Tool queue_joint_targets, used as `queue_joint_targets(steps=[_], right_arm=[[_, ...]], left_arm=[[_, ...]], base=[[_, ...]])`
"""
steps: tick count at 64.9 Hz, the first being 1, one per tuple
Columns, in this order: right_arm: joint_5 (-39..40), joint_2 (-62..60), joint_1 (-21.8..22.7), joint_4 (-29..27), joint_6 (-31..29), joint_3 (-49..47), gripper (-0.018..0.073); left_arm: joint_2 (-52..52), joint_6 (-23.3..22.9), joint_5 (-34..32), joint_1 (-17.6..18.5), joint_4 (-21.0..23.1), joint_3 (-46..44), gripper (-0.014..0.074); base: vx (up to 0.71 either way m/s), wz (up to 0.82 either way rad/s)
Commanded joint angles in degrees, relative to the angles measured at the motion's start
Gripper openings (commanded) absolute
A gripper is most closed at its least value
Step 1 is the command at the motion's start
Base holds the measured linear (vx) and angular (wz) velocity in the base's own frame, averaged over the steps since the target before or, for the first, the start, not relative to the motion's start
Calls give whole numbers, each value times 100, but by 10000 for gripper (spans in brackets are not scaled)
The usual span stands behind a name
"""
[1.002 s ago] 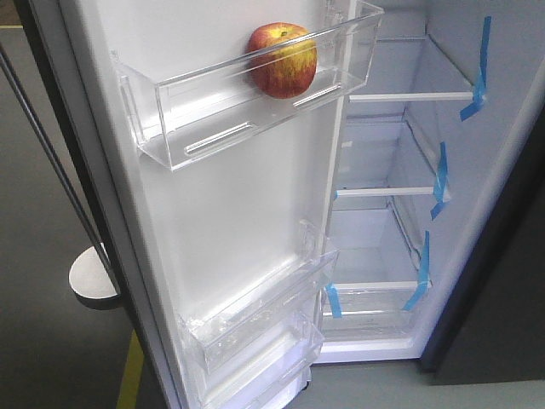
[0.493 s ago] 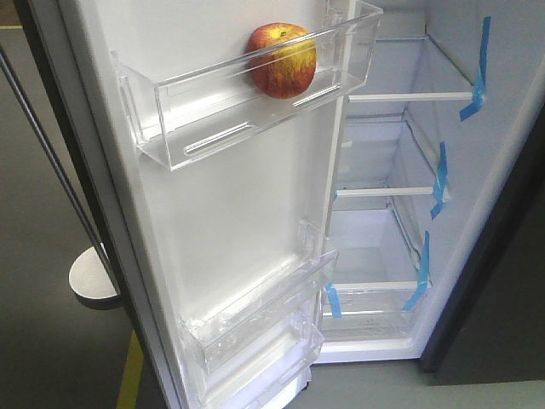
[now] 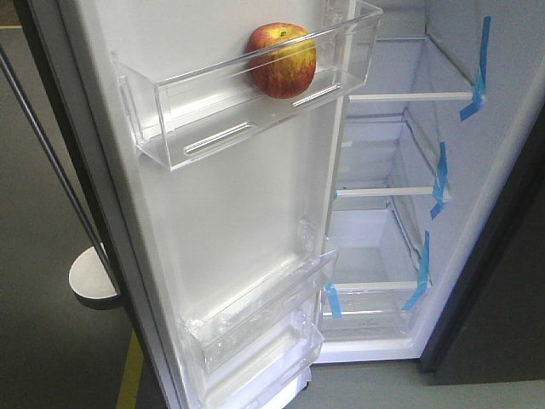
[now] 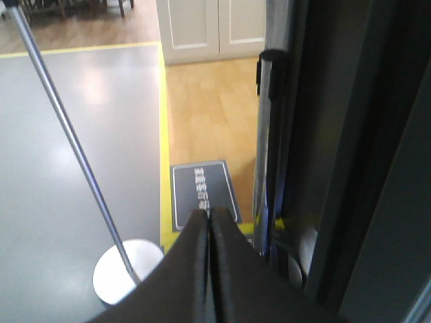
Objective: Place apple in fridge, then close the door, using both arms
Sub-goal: 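Withdraw the open right gripper up and away from the door bin, then push the refrigerator door closed with the left gripper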
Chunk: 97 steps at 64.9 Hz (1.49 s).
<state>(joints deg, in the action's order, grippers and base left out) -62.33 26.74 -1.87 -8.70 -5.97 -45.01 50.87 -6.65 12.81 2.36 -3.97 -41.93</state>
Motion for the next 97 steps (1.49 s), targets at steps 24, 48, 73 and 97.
queue_joint_targets(steps=[24,48,73,97], right_arm=[[307,45,38,8,-14,-122,520],[307,45,38,8,-14,-122,520],[302,45,38,8,-14,-122,520],[302,45,38,8,-14,-122,520]], left_arm=[[-28,-107,-391,19,47,-215,204],[-28,-513,-674,19,53,-215,659],[1462,-3321,-1223,9,58,-1453,548],[2835,-3158,-457,28,58,-2701,547]], base=[[0,0],[0,0],[0,0],[0,0]])
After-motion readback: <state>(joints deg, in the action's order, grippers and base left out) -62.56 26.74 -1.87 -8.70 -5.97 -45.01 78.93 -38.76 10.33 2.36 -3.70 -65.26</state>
